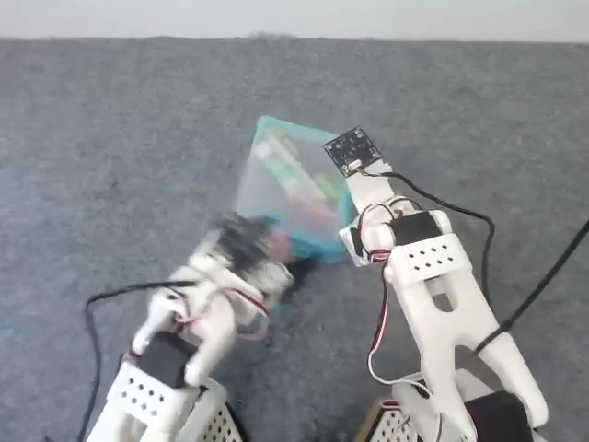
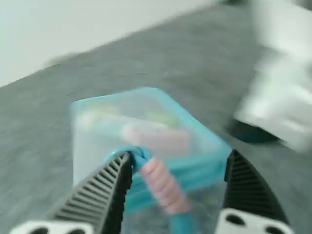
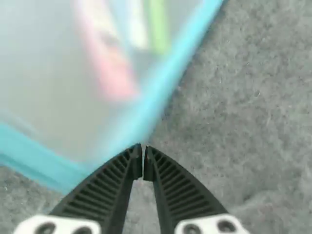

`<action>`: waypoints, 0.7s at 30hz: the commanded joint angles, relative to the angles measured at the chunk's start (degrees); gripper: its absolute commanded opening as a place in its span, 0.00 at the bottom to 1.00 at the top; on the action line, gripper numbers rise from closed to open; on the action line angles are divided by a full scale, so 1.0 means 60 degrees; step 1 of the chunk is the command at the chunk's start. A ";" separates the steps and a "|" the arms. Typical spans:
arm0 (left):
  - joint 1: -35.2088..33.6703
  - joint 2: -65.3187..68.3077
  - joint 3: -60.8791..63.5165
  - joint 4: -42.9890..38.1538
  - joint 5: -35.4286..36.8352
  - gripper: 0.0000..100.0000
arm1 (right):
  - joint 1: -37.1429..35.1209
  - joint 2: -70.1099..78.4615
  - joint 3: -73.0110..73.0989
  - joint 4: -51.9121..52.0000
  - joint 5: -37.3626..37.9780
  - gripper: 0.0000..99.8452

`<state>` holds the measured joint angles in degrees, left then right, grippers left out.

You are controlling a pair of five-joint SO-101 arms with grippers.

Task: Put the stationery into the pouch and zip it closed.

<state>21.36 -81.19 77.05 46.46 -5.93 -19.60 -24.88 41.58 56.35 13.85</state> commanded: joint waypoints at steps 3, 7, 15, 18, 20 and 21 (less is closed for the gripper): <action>-0.0747 -0.0161 -0.0608 -0.0117 0.1348 0.29 | 0.0125 -0.0183 -0.0571 0.0168 -0.0073 0.01; -0.0527 -0.0132 -0.0549 0.0073 0.1861 0.29 | 0.0125 -0.0183 -0.0571 0.0168 -0.0088 0.01; -0.2725 -0.0088 -0.0476 -0.1392 0.1993 0.13 | 0.0051 -0.0183 -0.0571 0.0183 -0.0088 0.01; -0.2799 -0.0088 -0.0154 -0.2154 0.2183 0.11 | -0.0051 -0.0198 -0.0571 0.0110 -0.0103 0.01; -0.2799 -0.0073 0.0388 -0.2901 0.2183 0.11 | -0.0051 -0.0198 -0.0571 0.0066 -0.0161 0.01; -0.2799 -0.0073 0.0681 -0.3355 0.2183 0.11 | -0.0022 -0.0212 -0.0557 -0.0051 -0.0352 0.01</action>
<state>5.27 -81.27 77.76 35.38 5.93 -19.25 -24.88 41.58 56.88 13.67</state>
